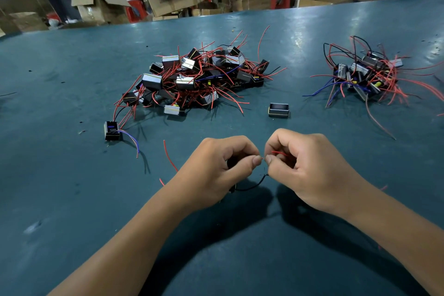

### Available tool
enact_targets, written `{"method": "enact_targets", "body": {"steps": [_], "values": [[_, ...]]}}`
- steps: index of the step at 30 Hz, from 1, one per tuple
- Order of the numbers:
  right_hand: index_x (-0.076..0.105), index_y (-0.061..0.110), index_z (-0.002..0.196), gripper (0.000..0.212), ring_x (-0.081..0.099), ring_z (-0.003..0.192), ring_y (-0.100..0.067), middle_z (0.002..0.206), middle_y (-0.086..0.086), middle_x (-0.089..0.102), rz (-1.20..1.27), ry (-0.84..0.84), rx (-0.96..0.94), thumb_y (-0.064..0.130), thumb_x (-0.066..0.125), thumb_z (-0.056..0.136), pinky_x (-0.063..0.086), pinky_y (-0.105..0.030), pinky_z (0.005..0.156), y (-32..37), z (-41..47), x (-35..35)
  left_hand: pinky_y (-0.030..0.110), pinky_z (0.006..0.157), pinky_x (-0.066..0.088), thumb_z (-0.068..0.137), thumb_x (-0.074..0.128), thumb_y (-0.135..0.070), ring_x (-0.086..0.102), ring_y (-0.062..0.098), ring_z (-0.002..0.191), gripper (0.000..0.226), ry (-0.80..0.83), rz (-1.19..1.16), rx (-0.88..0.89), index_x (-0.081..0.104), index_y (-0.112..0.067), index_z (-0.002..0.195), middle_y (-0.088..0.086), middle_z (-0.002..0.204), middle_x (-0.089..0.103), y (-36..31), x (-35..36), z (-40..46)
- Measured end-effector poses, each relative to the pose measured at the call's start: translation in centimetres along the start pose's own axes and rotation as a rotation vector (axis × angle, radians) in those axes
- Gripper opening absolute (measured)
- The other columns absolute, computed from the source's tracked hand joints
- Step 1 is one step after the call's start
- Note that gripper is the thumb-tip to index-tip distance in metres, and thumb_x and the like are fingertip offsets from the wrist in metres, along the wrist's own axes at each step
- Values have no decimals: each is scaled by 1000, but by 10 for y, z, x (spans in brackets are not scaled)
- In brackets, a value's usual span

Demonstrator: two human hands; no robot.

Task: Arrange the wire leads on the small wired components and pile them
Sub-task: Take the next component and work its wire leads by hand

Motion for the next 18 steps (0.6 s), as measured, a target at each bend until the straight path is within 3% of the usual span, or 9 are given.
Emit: {"method": "enact_targets", "body": {"steps": [5,8,11,16,18], "values": [[56,22,72,21,37,46,-6,53,13,47,-9,2,15,8,65,85,28,-13,46,0,1,0,19,50,35,96,63,-23,40,5,53,14,9,12,0,62,-21,82,-1,61,53,0,0,0],[56,22,72,19,38,47,-6,54,13,48,-12,10,25,10,65,85,29,-13,46,0,1,0,17,50,35,96,63,-23,41,4,53,14,21,1,-16,62,-23,82,-8,60,52,1,1,0],[56,24,73,20,38,47,-7,56,12,50,-30,30,30,11,66,85,30,-14,47,-1,0,1,14,52,35,96,63,-23,43,4,52,14,47,-6,-22,62,-24,82,-4,60,54,2,0,0],[56,25,72,21,39,47,-6,56,11,52,-45,58,57,11,66,84,31,-13,47,-3,0,2,28,49,44,95,62,-25,46,5,53,11,85,-29,-30,61,-25,83,-4,61,54,2,-2,-1],[56,23,71,19,38,48,-6,56,9,52,-50,22,92,12,64,84,31,-15,47,-7,1,-4,25,51,39,92,61,-25,43,5,54,11,35,-34,-62,60,-23,82,-4,60,51,8,-11,0]]}}
Point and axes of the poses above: each hand's wrist, its own z-axis towards the middle knuckle, its own x-axis out of the palm, y = z × x, the point moved 6 cm from there along z, towards the middle knuckle
